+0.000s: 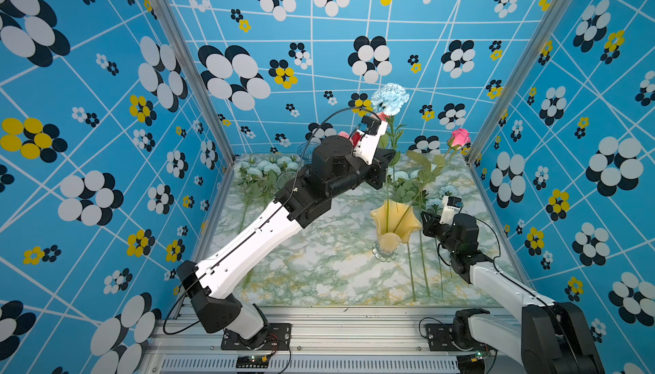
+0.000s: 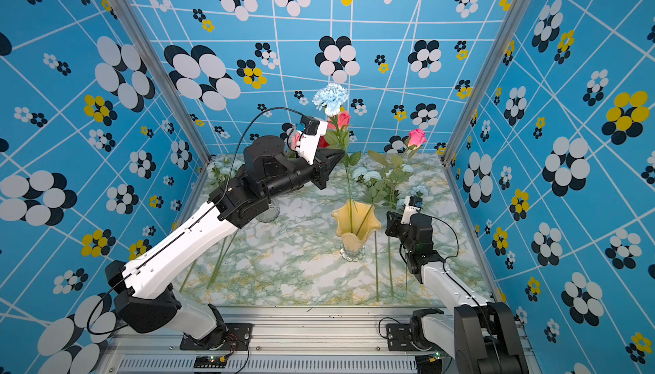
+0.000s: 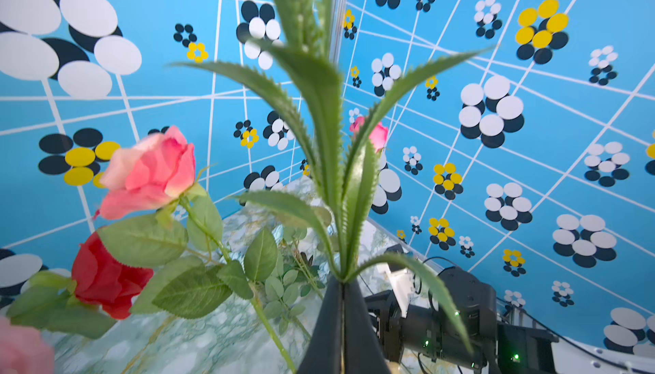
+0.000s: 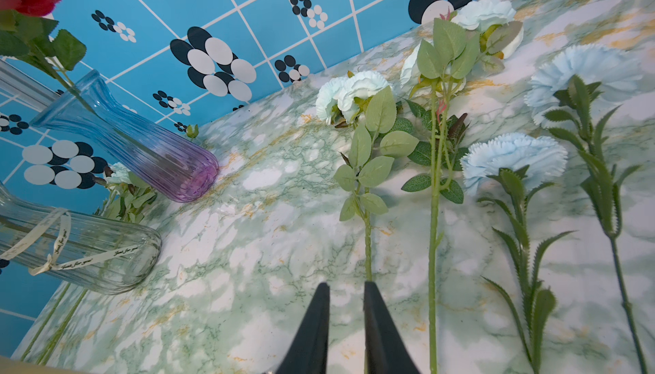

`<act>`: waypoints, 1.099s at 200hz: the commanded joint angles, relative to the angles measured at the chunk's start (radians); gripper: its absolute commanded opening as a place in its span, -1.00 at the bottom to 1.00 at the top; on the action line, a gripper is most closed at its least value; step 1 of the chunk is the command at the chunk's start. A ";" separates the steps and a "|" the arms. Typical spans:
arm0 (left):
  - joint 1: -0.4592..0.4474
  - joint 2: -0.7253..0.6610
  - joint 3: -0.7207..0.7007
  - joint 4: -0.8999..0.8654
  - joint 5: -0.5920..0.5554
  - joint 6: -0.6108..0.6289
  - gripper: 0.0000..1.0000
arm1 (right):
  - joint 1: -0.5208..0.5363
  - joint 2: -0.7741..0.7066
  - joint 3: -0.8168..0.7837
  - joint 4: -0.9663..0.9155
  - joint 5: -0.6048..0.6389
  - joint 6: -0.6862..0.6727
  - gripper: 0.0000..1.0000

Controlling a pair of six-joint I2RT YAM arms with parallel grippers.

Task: Pick out blue flowers from the vase
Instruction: Pick up the flower from the vase.

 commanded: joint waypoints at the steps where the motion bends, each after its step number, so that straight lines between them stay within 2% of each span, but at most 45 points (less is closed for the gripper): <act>1: 0.009 0.060 0.139 -0.129 0.072 0.042 -1.00 | 0.005 -0.025 0.002 0.010 0.011 -0.003 -0.58; 53: 0.046 0.184 0.465 -0.346 0.180 0.070 -1.00 | 0.005 -0.152 -0.031 -0.025 0.034 -0.012 -0.49; 68: 0.070 0.210 0.534 -0.407 0.233 0.073 -1.00 | 0.005 -0.218 -0.010 -0.098 0.038 -0.012 -0.37; 79: 0.085 0.210 0.540 -0.429 0.280 0.070 -1.00 | 0.005 -0.288 0.051 -0.250 0.034 -0.013 -0.27; 114: 0.111 0.148 0.405 -0.434 0.375 0.072 -1.00 | 0.005 -0.487 0.300 -0.650 0.026 -0.034 0.00; 137: 0.122 0.082 0.255 -0.357 0.418 0.041 -1.00 | 0.005 -0.482 0.511 -0.855 -0.071 -0.085 0.03; 152: 0.128 0.050 0.192 -0.311 0.446 0.024 -1.00 | 0.005 -0.432 0.649 -0.947 -0.179 -0.104 0.04; 180: 0.139 0.030 0.166 -0.295 0.488 0.023 -1.00 | 0.005 -0.290 0.882 -1.003 -0.452 -0.094 0.05; 190: 0.153 0.018 0.131 -0.240 0.553 -0.008 -1.00 | 0.005 -0.237 0.946 -0.983 -0.531 -0.069 0.06; 206: 0.182 -0.002 0.067 -0.116 0.662 -0.078 -1.00 | 0.041 -0.168 1.036 -0.924 -0.602 -0.026 0.06; 220: 0.203 -0.009 0.038 -0.074 0.684 -0.104 -1.00 | 0.058 -0.113 1.116 -0.917 -0.619 -0.038 0.07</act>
